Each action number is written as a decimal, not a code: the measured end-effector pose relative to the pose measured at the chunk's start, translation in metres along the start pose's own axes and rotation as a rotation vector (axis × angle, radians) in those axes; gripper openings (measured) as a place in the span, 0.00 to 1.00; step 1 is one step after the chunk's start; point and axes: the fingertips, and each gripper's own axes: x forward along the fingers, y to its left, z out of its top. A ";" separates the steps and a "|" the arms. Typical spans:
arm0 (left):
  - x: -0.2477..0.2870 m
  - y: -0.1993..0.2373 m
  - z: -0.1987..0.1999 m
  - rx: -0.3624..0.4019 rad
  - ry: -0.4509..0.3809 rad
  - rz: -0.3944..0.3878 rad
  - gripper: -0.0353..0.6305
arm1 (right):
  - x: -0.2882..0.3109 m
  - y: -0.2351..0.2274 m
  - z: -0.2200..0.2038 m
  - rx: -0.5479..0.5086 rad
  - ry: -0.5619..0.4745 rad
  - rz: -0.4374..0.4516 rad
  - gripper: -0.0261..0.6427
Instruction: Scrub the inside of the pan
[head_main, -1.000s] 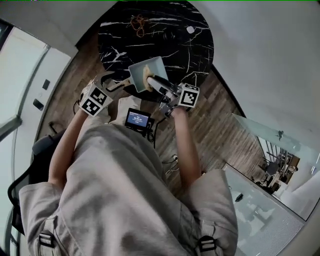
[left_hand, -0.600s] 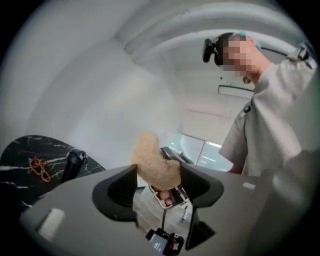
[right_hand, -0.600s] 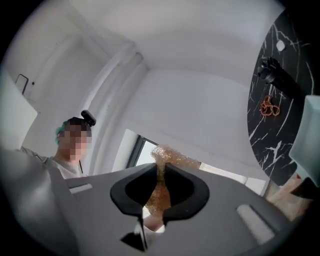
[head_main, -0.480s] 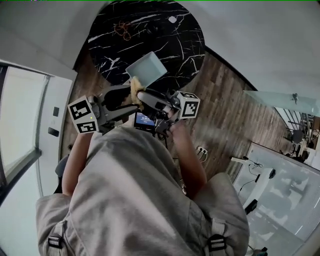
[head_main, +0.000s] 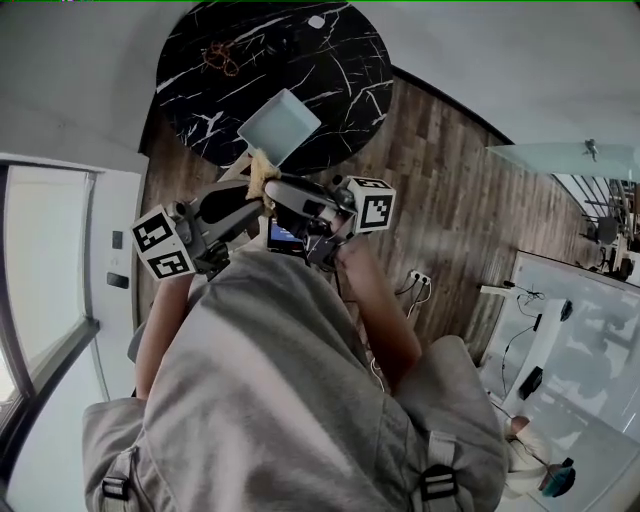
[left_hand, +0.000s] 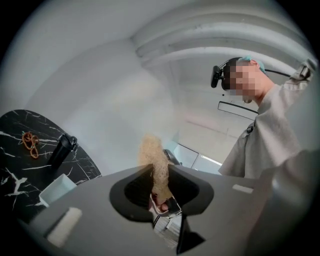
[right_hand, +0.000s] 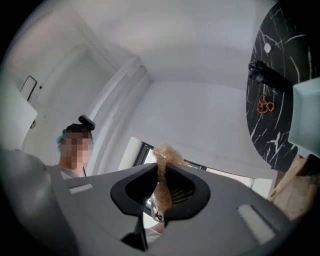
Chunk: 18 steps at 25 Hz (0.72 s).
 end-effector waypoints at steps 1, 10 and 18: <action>0.001 -0.001 -0.002 -0.002 0.001 0.002 0.17 | -0.002 0.001 -0.001 -0.002 0.004 -0.001 0.12; -0.014 0.002 0.008 -0.098 -0.073 -0.018 0.14 | -0.008 0.015 -0.009 -0.231 0.126 -0.047 0.39; -0.029 -0.018 0.021 -0.216 -0.153 -0.265 0.14 | 0.025 0.013 -0.016 -0.264 0.191 -0.031 0.34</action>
